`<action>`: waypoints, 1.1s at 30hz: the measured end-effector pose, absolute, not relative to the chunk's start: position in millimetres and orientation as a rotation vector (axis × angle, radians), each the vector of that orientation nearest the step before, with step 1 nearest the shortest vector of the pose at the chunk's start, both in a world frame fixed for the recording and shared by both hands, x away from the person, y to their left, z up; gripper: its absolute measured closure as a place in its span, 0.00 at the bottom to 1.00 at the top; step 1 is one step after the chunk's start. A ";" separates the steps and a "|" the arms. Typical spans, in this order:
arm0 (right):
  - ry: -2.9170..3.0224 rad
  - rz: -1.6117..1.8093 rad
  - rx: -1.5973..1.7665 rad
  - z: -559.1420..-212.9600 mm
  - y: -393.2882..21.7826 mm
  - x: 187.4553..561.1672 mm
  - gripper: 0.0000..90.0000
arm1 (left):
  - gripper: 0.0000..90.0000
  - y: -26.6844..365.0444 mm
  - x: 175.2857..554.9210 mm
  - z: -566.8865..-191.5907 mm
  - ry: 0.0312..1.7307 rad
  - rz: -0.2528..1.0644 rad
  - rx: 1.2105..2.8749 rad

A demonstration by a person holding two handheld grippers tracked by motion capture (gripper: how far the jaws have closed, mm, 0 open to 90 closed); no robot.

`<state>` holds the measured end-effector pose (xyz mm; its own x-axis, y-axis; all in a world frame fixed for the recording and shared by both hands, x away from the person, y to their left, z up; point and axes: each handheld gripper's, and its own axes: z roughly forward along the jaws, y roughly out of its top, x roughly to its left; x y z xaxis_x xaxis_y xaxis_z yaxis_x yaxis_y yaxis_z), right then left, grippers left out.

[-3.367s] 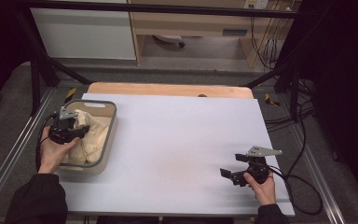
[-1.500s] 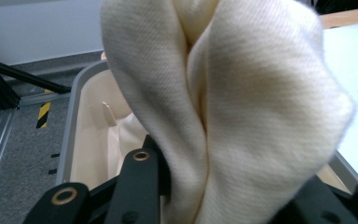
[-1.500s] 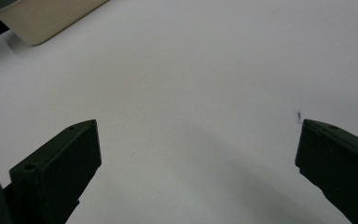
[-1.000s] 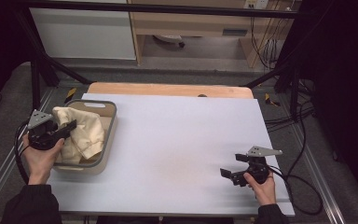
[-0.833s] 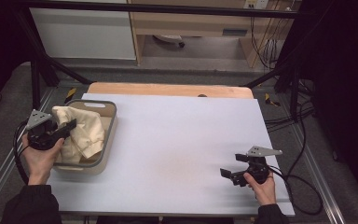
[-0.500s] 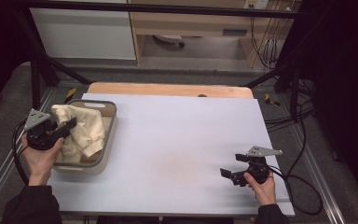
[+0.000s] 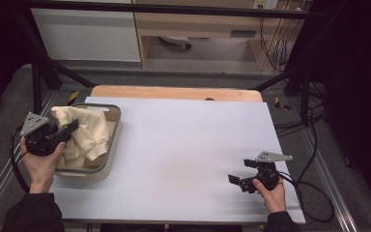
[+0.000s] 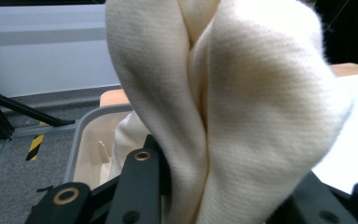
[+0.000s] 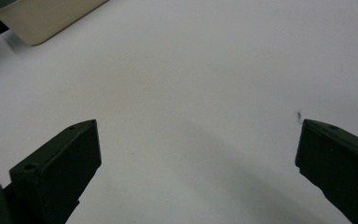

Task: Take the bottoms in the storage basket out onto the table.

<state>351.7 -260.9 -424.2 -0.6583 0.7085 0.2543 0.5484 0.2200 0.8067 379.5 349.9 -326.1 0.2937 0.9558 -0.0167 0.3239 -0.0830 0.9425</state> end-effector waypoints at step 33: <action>2.319 1.418 1.207 -424.3 -260.9 351.7 0.01 | 0.76 346.3 366.5 -308.7 1.131 0.847 1.485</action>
<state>351.7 -260.9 -424.3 -0.6591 0.7078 0.2542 0.5486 0.2213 0.8062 366.5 346.3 -308.7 0.3060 0.9506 -0.0521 0.2170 -0.0164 0.9760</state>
